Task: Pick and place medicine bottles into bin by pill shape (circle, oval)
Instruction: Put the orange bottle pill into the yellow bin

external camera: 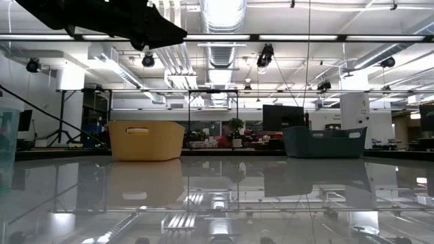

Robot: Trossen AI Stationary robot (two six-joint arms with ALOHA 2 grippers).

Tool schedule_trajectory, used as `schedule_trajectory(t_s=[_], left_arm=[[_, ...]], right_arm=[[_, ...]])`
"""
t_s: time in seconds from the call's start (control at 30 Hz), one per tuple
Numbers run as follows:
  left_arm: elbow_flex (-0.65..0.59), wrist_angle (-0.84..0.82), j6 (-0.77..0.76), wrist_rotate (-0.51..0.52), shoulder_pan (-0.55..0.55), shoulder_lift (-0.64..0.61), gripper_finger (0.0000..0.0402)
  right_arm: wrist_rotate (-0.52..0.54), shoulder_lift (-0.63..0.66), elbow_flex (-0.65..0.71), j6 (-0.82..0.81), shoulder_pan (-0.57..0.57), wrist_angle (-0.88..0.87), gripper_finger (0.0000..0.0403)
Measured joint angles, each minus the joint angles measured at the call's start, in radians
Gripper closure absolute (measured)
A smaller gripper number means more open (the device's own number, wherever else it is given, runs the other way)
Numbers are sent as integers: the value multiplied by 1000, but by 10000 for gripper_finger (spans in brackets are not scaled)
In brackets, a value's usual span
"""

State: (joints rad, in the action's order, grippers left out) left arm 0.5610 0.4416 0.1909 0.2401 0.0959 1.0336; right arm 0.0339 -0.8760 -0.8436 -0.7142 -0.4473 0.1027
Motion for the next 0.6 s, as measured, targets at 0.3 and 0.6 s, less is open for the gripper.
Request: schedule_trajectory(t_s=[0.3, 0.6], left_arm=[[0, 0, 0, 0, 0, 0, 155], [0, -1, 0, 0, 0, 0, 155]], right_arm=[[-80, -18, 1, 107, 0, 280, 266], [37, -17, 1, 271, 0, 441, 259]])
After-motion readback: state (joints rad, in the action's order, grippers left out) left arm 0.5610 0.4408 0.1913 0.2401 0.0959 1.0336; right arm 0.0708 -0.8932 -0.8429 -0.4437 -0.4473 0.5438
